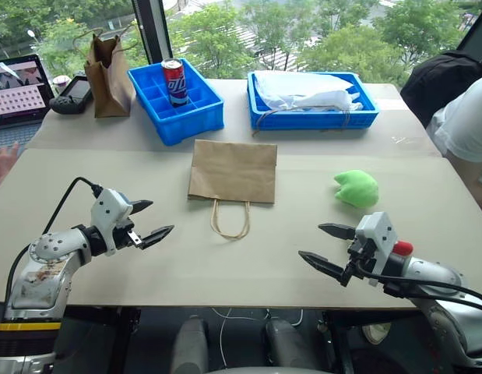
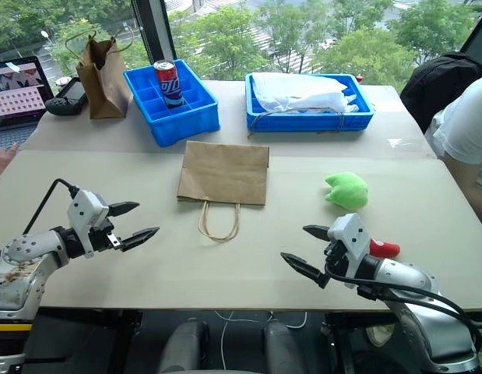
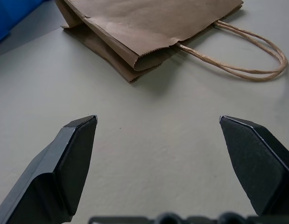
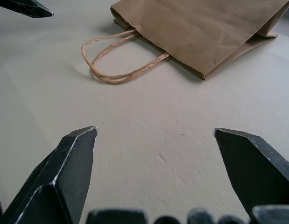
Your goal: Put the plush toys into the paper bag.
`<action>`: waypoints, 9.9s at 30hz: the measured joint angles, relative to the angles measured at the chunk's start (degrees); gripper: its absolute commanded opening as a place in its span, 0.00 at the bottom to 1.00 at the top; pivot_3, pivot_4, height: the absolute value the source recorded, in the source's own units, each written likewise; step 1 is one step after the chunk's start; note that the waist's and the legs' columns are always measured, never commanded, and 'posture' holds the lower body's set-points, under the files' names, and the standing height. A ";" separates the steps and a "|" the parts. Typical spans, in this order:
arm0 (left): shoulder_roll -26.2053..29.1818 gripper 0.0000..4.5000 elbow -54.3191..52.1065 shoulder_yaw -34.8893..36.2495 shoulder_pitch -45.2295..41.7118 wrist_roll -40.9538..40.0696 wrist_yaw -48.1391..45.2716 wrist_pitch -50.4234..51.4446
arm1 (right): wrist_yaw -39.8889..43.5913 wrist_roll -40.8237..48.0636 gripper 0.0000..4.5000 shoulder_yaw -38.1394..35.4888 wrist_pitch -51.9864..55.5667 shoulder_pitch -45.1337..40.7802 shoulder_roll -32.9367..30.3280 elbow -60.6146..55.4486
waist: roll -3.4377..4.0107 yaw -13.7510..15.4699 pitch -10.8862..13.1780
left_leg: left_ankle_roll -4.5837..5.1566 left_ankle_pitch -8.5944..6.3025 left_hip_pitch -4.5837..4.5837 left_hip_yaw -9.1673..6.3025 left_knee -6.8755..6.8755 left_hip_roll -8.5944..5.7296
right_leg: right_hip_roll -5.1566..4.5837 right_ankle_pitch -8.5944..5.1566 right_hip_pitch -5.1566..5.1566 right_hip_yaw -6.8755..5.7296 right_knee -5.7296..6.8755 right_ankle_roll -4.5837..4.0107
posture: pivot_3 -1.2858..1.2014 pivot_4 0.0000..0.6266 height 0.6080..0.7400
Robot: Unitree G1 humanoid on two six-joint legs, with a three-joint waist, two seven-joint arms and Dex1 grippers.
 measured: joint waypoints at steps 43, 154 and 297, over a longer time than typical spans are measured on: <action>-12.17 0.12 55.23 -28.94 -46.70 18.62 -38.95 -48.54 | -9.45 15.02 1.00 2.44 21.78 -10.98 -5.68 -13.13 | -0.07 -0.03 0.20 | 0.05 0.00 -0.21 -0.15 -0.04 -0.12 | 0.03 -0.08 -0.03 -0.03 0.07 0.01 | 0.52 0.24 0.51; -17.00 0.00 2.47 -13.92 -47.68 -10.92 -7.74 17.67 | -3.49 2.93 0.86 -9.64 31.10 -26.12 -6.79 -1.68 | 0.00 0.24 0.23 | 0.03 0.07 -0.30 -0.44 -0.10 -0.48 | -0.08 -0.14 0.03 0.02 0.14 0.08 | 0.52 0.24 0.51; -25.12 0.00 5.07 -5.27 -46.27 -36.92 10.31 50.82 | -27.27 30.12 1.00 -14.93 53.82 -28.33 9.44 -0.27 | 0.30 -0.24 0.35 | 0.14 0.40 -0.92 -1.80 -0.18 -1.34 | -0.16 -0.25 0.21 0.03 0.14 0.19 | 0.52 0.24 0.51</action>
